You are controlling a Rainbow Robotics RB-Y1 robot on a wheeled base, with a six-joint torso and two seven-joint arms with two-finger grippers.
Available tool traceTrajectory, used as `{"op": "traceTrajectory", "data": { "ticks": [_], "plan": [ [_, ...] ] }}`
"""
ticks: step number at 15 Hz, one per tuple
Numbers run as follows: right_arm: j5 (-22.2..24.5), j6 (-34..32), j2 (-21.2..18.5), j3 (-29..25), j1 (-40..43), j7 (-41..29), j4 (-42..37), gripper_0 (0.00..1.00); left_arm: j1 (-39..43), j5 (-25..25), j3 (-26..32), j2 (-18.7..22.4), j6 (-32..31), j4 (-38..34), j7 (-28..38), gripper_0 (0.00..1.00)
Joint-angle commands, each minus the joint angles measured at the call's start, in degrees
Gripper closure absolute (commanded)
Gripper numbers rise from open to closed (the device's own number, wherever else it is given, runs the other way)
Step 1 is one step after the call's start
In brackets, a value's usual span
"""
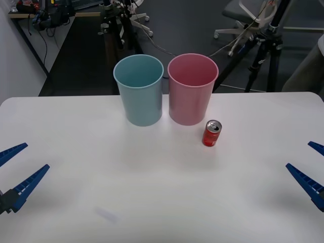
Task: Grasp the object on the table and drop it into the matching bin: aluminum can to the light blue bin, PET bottle to the pink bin.
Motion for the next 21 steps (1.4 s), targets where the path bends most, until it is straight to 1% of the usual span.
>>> {"op": "traceTrajectory", "data": {
  "ticks": [1,2,7,13,14,19,20,21],
  "plan": [
    [0.0,0.0,0.0,0.0,0.0,0.0,0.0,0.00,0.0,0.0,0.0,0.0,0.0,0.0,0.0,0.00],
    [0.5,-0.1,2.2,-0.1,0.8,0.1,0.5,0.00,0.0,0.0,0.0,0.0,0.0,0.0,0.0,0.00],
    [0.6,0.0,2.0,0.5,1.2,1.0,0.3,0.00,0.0,0.0,0.0,0.0,0.0,0.0,0.0,0.00],
    [-1.6,1.4,2.3,4.8,5.6,5.2,0.3,0.00,0.0,0.0,0.0,0.0,0.0,0.0,0.0,0.00],
    [-3.1,2.9,2.3,6.3,6.7,9.1,0.3,0.00,0.0,0.0,0.0,0.0,0.0,0.0,0.0,0.00],
    [-7.2,9.5,2.6,12.7,9.4,20.5,0.3,0.00,0.0,0.0,0.0,0.0,0.0,0.0,0.0,0.00],
    [-7.9,10.4,2.6,14.0,9.0,22.1,1.2,0.00,0.0,0.0,0.0,0.0,0.0,0.0,0.0,0.00],
    [-8.8,10.6,2.7,15.6,7.5,24.5,3.9,0.00,0.0,0.0,0.0,0.0,0.0,0.0,0.0,0.00]
  ]
}}
